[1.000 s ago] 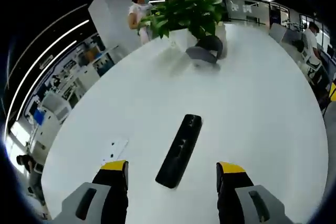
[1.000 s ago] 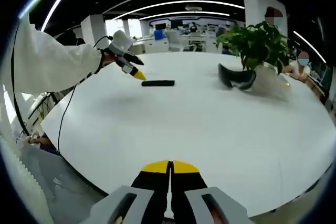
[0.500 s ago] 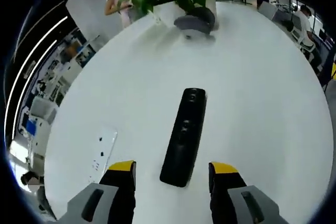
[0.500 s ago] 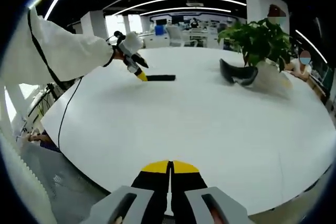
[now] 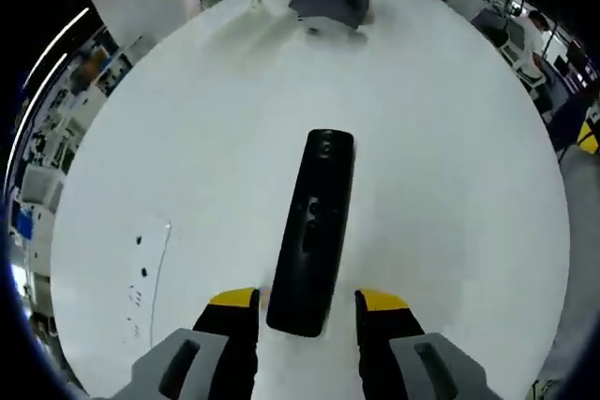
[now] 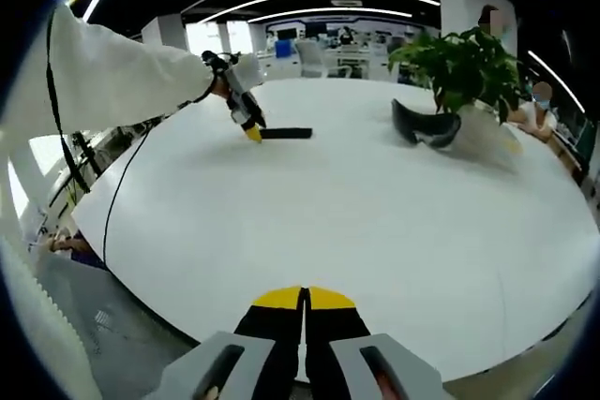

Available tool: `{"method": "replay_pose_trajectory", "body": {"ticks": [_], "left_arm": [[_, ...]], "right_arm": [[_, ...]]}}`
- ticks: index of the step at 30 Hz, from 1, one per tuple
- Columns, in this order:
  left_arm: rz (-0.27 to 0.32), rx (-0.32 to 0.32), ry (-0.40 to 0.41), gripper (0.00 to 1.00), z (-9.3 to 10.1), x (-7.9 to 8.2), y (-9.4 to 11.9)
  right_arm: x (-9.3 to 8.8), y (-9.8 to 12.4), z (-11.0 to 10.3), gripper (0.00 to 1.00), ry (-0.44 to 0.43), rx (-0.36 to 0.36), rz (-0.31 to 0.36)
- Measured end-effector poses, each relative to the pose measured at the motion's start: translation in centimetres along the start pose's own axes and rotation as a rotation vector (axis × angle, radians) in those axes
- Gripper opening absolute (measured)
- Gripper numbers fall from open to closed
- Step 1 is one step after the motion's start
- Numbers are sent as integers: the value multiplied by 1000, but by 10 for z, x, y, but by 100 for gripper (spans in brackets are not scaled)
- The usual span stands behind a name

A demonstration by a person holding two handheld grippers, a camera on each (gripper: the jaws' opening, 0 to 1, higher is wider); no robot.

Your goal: Press the specified remote control buttons in sequence, fully releasing each button before pressing the next.

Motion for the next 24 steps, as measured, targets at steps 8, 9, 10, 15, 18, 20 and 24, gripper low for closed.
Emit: {"method": "replay_pose_trajectory", "body": {"ticks": [8, 9, 10, 15, 18, 20, 24], "left_arm": [[-23, 31, -7, 35, 1, 1, 1], [-25, 32, 0, 33, 1, 1, 1], [-26, 35, 6, 32, 1, 1, 1], [-44, 73, -23, 23, 14, -1, 0], [-46, 76, 21, 23, 19, -2, 1], [-44, 78, 22, 23, 23, -4, 1], [-47, 80, 18, 23, 34, -4, 2]], "right_arm": [[2, 1, 2, 0, -20, 5, 18], [3, 1, 2, 0, -16, 3, 23], [3, 1, 2, 0, -16, 3, 24], [4, 2, 4, 0, -28, -4, 39], [5, 2, 3, 0, -16, 0, 40], [5, 2, 2, 0, -9, -1, 43], [6, 4, 4, 0, -18, -10, 57]]}}
Point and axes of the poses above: the point that each gripper's makers call its tool centre point, and the gripper's own axes: y roughly backward along the fingers, z roughly to its right, x roughly out of its top, the point moved 4 cm from there along y, roughly backward along the fingers, and after that the axes turned 4 degrees about x, right-handed, at the moved point
